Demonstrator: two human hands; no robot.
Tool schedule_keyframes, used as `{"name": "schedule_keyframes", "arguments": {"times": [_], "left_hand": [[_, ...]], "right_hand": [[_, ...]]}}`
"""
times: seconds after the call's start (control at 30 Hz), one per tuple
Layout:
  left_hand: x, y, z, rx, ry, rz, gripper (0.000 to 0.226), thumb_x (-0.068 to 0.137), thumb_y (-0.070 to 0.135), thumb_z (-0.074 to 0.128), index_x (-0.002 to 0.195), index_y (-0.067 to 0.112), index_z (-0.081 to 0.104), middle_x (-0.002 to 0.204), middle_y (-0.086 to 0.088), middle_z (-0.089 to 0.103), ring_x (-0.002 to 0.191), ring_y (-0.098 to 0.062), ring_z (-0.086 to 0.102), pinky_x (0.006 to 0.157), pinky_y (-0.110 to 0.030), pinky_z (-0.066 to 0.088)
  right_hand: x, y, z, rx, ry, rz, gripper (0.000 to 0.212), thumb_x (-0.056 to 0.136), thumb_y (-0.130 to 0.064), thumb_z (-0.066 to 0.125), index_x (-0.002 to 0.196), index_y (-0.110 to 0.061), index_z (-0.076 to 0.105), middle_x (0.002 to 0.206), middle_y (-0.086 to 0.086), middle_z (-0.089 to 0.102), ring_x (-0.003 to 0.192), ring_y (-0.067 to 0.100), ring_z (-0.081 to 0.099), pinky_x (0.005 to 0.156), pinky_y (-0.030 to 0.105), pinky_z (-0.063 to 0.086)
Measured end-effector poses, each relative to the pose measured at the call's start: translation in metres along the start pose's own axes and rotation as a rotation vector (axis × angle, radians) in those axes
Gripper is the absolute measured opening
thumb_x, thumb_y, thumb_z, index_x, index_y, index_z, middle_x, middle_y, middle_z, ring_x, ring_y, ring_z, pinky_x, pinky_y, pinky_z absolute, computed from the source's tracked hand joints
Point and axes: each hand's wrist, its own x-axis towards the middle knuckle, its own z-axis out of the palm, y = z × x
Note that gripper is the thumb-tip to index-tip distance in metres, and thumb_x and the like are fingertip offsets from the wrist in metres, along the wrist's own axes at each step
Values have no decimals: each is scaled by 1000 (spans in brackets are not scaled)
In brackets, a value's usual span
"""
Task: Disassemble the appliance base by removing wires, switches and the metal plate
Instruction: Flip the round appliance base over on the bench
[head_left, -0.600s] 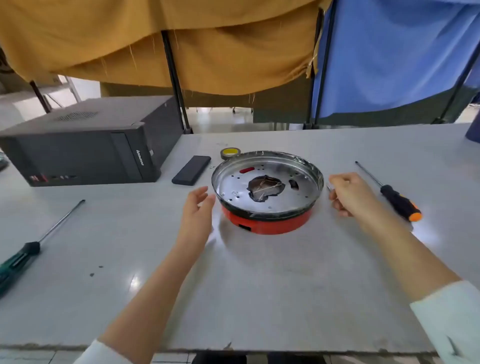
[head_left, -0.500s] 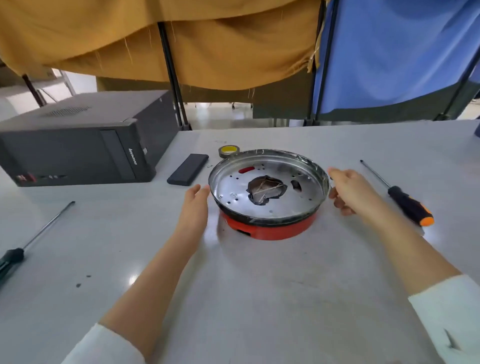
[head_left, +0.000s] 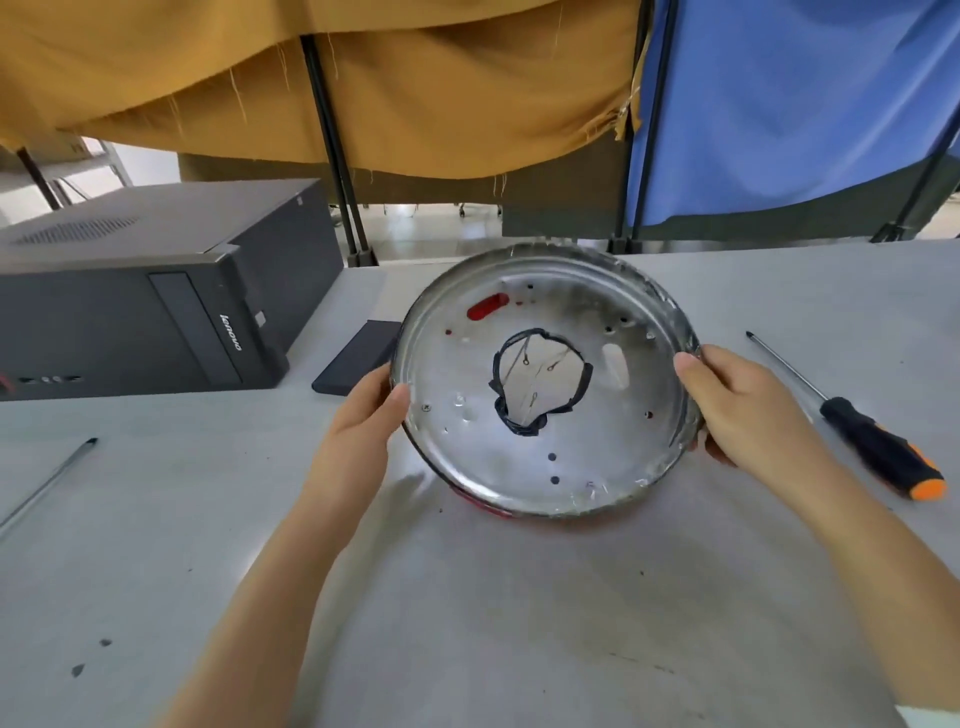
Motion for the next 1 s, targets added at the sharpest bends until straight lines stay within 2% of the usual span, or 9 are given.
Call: {"name": "schedule_keyframes", "arguments": {"times": [0.13, 0.3, 0.43, 0.5, 0.57, 0.7, 0.8, 0.93, 1.0], "left_hand": [[-1, 6, -8, -22, 9, 203, 34, 91, 22, 51, 119, 40, 54, 113, 19, 64, 105, 1, 58, 83, -10, 45], [-4, 17, -17, -214, 13, 261, 41, 86, -6, 45, 112, 22, 57, 109, 10, 66, 104, -13, 60, 89, -33, 47], [-7, 26, -18, -480, 30, 120, 22, 85, 24, 45, 87, 20, 66, 91, 6, 68, 91, -15, 62, 89, -36, 45], [-8, 28, -21, -541, 43, 65, 36, 93, 44, 43, 78, 19, 64, 89, 0, 64, 92, -18, 59, 96, -39, 40], [-9, 29, -23, -544, 49, 15, 47, 86, 60, 44, 80, 16, 59, 91, -4, 59, 95, -22, 54, 97, -41, 38], [-13, 27, -13, -307, -24, -68, 74, 68, 77, 54, 119, 23, 56, 119, 4, 62, 113, -16, 58, 101, -44, 42], [-17, 22, -1, -240, -135, -110, 83, 69, 77, 41, 135, 27, 43, 124, 4, 64, 109, -12, 63, 94, -33, 49], [-19, 21, 7, -274, -202, -170, 63, 74, 70, 37, 120, 32, 58, 119, 7, 67, 108, -10, 64, 96, -31, 47], [-21, 23, 8, -258, -231, -149, 43, 80, 60, 40, 101, 38, 72, 107, 9, 71, 99, -8, 67, 87, -25, 52]], "right_hand": [[-3, -1, -1, -53, 57, -125, 17, 96, -41, 40, 85, -35, 52, 61, -5, 55, 41, 10, 55, 39, 15, 38], [1, -5, -3, 440, -129, -16, 29, 97, -17, 50, 102, -43, 62, 99, 0, 67, 80, 17, 71, 64, 34, 58], [0, -9, -6, 816, -229, 101, 24, 84, -27, 47, 88, -28, 70, 101, 1, 69, 95, 36, 68, 84, 44, 51], [-1, -10, -3, 910, -221, 120, 28, 87, -32, 46, 77, -24, 71, 96, 2, 69, 96, 38, 67, 89, 48, 50], [-2, -13, 2, 913, -188, 137, 34, 86, -43, 50, 68, -22, 69, 89, 3, 70, 91, 29, 69, 86, 45, 52], [-4, -15, 9, 843, -234, 135, 60, 81, -48, 50, 116, 0, 60, 109, 13, 66, 100, 25, 64, 93, 41, 48], [-8, -16, 7, 742, -215, 54, 49, 89, -40, 48, 119, -1, 55, 107, 12, 67, 98, 23, 63, 93, 42, 48], [-8, -8, 0, 632, -361, -36, 81, 67, -65, 70, 128, -13, 56, 111, 1, 68, 95, 12, 66, 77, 24, 53], [-9, -6, 1, 636, -458, -5, 63, 74, -57, 65, 125, -20, 60, 110, 3, 68, 92, 14, 66, 71, 20, 52]]}}
